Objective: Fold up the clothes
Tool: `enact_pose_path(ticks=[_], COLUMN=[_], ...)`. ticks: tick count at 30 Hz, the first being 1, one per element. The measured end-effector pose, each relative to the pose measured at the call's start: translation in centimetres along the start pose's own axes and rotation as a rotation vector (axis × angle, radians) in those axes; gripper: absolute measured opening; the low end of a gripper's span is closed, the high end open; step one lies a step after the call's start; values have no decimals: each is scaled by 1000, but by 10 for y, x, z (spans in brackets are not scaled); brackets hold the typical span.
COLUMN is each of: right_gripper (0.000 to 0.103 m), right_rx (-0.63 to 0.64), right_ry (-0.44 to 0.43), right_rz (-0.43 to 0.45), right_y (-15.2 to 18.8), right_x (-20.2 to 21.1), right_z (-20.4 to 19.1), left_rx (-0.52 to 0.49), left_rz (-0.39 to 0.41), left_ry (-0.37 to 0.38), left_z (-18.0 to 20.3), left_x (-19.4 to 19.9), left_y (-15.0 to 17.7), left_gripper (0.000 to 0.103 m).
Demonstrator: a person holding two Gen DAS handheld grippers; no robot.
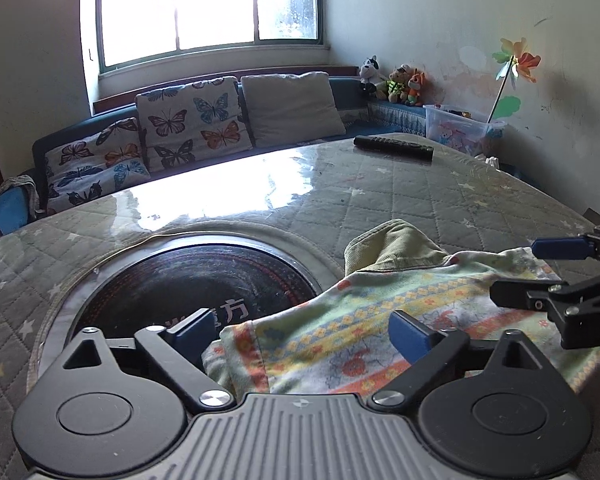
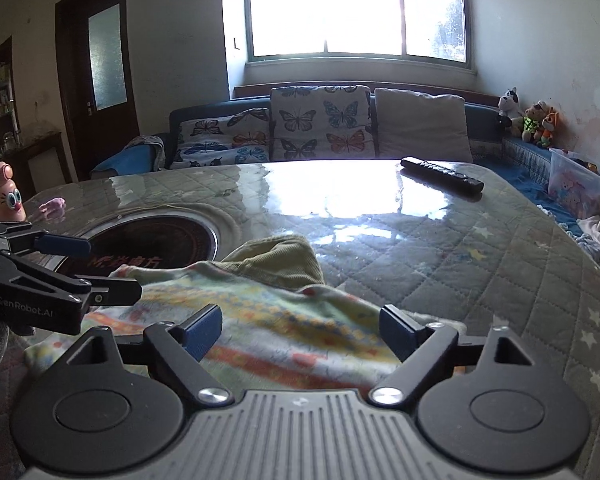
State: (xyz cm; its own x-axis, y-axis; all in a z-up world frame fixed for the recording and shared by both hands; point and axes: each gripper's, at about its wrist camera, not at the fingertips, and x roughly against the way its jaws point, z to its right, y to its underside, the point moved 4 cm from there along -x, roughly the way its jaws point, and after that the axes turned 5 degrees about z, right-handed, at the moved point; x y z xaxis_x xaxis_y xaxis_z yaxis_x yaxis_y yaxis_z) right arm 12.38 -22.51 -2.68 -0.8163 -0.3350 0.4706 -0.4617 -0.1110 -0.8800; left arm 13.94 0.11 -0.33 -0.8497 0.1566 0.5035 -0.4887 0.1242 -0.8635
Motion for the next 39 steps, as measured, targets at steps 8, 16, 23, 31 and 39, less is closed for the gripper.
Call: enact_pose_path(ticks=[8,16,23,31,39], right_gripper=[103,103,103,103,103], right_rx=[3,-12,-41,-69,-65], right_ry=[1,-5,-9,-6,-2], right_rz=[27,47,34,17,34], right_y=[9,14,24,30,37], right_x=[23,40,46,55,75], right_z=[-10,-20,-25,-32,-41], left_rx=[25,6,28,50,65], left_rz=[31,94,78,51,62], left_ry=[-12,-13,-34,-49,-67], left_z=[0,9,9,11,16], left_x=[23,49,56,62,81], left_y=[7,12,24,36,42], left_gripper=[103,103,103,103,103])
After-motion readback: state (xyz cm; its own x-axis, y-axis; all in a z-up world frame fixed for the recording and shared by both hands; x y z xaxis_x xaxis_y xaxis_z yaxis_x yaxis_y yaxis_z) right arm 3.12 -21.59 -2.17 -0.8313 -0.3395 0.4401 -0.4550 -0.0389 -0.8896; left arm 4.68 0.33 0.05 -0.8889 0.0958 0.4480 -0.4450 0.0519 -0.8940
